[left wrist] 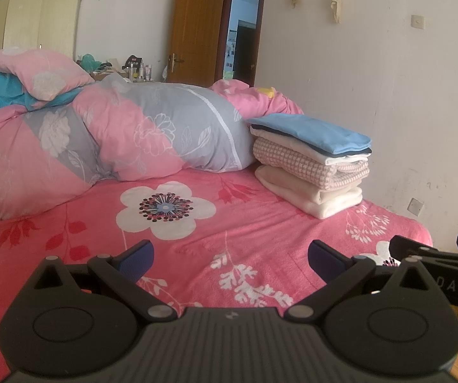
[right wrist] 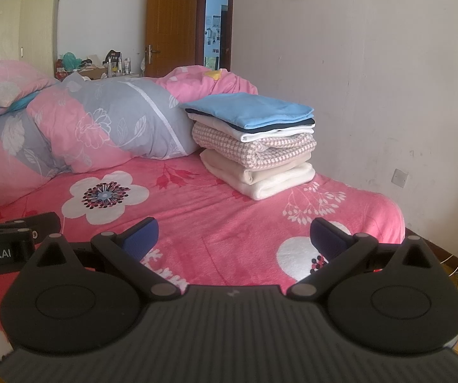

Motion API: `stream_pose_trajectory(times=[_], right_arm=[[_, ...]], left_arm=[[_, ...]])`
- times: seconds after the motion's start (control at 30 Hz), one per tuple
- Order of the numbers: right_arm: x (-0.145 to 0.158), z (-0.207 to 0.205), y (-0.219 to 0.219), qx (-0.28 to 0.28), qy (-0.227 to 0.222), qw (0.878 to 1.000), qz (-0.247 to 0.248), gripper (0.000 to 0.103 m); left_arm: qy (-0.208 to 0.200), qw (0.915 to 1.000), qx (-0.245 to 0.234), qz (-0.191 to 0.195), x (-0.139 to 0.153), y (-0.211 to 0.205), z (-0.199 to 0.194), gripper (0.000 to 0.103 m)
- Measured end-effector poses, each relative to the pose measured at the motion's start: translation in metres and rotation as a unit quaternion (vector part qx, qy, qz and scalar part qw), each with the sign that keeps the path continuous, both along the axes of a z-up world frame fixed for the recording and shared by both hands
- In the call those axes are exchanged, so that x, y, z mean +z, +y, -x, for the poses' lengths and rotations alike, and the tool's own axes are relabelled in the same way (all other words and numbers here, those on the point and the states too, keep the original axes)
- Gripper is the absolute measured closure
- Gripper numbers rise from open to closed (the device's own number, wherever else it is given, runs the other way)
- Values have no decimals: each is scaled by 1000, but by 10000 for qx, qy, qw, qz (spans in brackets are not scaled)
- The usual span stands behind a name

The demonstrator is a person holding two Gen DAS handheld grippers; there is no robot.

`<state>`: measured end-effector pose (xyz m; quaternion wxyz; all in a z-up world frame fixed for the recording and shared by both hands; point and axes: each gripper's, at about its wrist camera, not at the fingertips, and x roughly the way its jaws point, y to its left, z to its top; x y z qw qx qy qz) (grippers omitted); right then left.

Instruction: Fold clothes

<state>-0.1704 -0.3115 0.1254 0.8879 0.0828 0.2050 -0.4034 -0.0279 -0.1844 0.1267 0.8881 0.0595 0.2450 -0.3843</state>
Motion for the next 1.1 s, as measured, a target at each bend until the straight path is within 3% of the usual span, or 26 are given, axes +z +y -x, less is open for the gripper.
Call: stream_pose_trajectory(times=[0.43, 0.77, 1.1], right_arm=[[3, 16, -4, -159, 12, 9998, 85, 1], [17, 35, -34, -433, -144, 9986, 276, 1], [3, 41, -65, -638, -103, 9978, 129, 1]], left_arm=[[-23, 9997, -252, 41, 4, -26, 10, 0], [-270, 9988, -416, -17, 14, -67, 22, 0], [-343, 9980, -501, -169, 9, -96, 30, 0]])
